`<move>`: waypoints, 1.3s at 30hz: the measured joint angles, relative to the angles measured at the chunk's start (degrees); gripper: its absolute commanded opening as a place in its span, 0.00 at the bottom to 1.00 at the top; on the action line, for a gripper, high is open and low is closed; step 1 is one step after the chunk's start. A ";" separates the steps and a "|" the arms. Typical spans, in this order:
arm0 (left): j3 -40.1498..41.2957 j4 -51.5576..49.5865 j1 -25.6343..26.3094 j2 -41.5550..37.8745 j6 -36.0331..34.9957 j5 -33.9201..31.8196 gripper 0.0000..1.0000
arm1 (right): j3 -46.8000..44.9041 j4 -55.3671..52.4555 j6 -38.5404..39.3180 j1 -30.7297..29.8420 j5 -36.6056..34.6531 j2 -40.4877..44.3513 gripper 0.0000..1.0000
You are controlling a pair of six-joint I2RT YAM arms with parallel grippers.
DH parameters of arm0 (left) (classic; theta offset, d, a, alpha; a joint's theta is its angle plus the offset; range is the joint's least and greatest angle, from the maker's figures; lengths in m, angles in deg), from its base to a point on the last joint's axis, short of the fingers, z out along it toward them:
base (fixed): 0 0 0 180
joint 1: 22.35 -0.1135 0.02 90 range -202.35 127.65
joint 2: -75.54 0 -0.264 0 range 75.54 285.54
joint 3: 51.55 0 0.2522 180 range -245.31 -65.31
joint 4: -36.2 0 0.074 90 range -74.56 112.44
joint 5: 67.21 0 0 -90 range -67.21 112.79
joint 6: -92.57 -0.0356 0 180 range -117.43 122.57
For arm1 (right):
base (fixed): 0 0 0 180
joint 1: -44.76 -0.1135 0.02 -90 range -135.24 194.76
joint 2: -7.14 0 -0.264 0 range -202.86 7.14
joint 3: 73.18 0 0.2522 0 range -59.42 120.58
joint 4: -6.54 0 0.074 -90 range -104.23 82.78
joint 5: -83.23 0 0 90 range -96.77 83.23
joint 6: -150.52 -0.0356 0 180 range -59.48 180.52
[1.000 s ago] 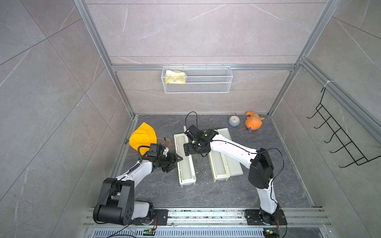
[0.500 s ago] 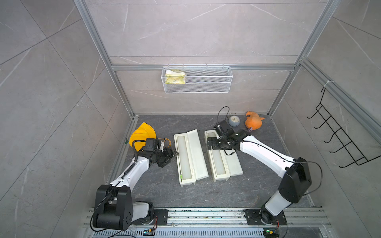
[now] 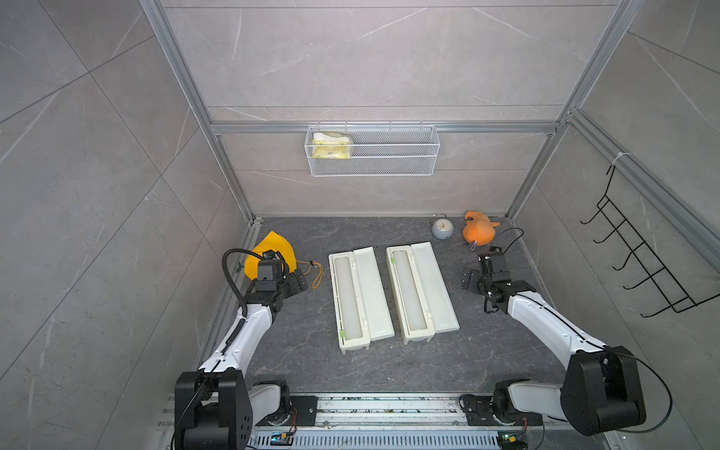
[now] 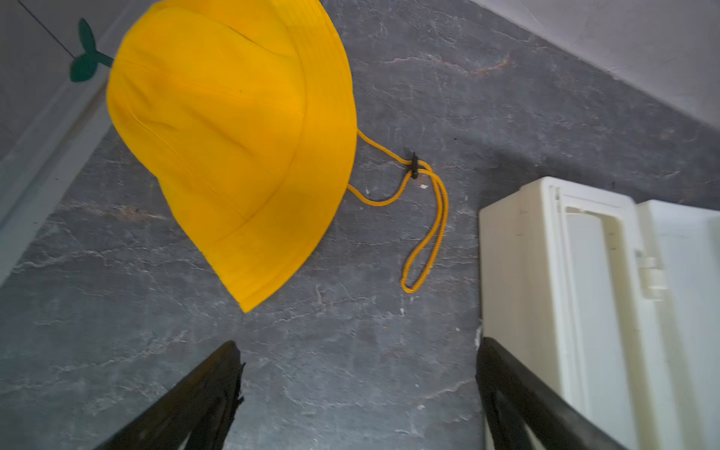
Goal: Put plastic wrap rolls into dispensers
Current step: Reset both arms
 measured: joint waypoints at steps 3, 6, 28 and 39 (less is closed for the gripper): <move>7.52 10.19 0.00 0.74 -3.80 -4.15 0.95 | -8.35 11.37 3.23 0.09 -2.78 0.00 1.00; 11.72 19.54 -0.17 3.76 -7.06 -6.38 0.95 | -14.93 22.16 6.84 0.15 -3.50 0.00 1.00; 17.25 51.01 -4.66 18.75 -14.34 2.78 1.00 | -25.24 66.84 14.32 3.02 10.56 -12.04 1.00; 17.25 51.28 -4.66 18.75 -14.36 2.80 1.00 | -25.27 67.30 14.34 3.02 10.97 -12.04 1.00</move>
